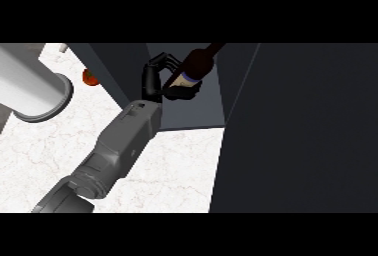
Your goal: Pick up the wine, place it into the cabinet and close the cabinet
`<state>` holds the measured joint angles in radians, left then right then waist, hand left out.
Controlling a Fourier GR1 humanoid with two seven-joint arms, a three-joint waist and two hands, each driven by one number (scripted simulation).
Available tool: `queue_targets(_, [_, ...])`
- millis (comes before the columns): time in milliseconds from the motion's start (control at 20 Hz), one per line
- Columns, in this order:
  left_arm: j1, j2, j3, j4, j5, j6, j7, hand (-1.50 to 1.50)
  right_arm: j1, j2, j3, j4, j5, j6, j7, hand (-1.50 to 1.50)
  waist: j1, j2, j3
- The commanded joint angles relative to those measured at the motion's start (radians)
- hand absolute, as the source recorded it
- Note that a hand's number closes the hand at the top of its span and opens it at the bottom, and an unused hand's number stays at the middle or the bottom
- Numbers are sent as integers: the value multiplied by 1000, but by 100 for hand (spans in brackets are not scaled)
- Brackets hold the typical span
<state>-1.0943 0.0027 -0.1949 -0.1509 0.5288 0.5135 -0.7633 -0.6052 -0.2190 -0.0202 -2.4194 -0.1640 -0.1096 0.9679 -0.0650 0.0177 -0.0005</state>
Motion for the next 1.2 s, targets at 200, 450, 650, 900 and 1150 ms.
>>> queue_targets(200, [-65, 33, 10, 90, -22, 45, 48, 150, -6, 6, 9, -44, -39, -4, 24, -150, -21, 10, -1])
queue_targets(450, [-64, 17, 4, 121, -36, 70, 62, 150, 13, 29, 21, -13, -28, 11, -52, -150, -26, 20, 0])
queue_targets(650, [-35, 30, 8, 138, -36, 78, 56, 150, -44, 18, 21, -6, -28, -2, -9, -150, -34, 22, -2])
queue_targets(900, [-23, -2, 92, 73, 46, -15, 53, 150, 21, 33, 16, -34, -63, 18, -37, -150, -38, 20, -1])
queue_targets(1150, [12, -2, 122, 78, 72, -108, 59, 150, -13, 43, 46, -2, -25, 7, -30, -150, -39, 24, -3])
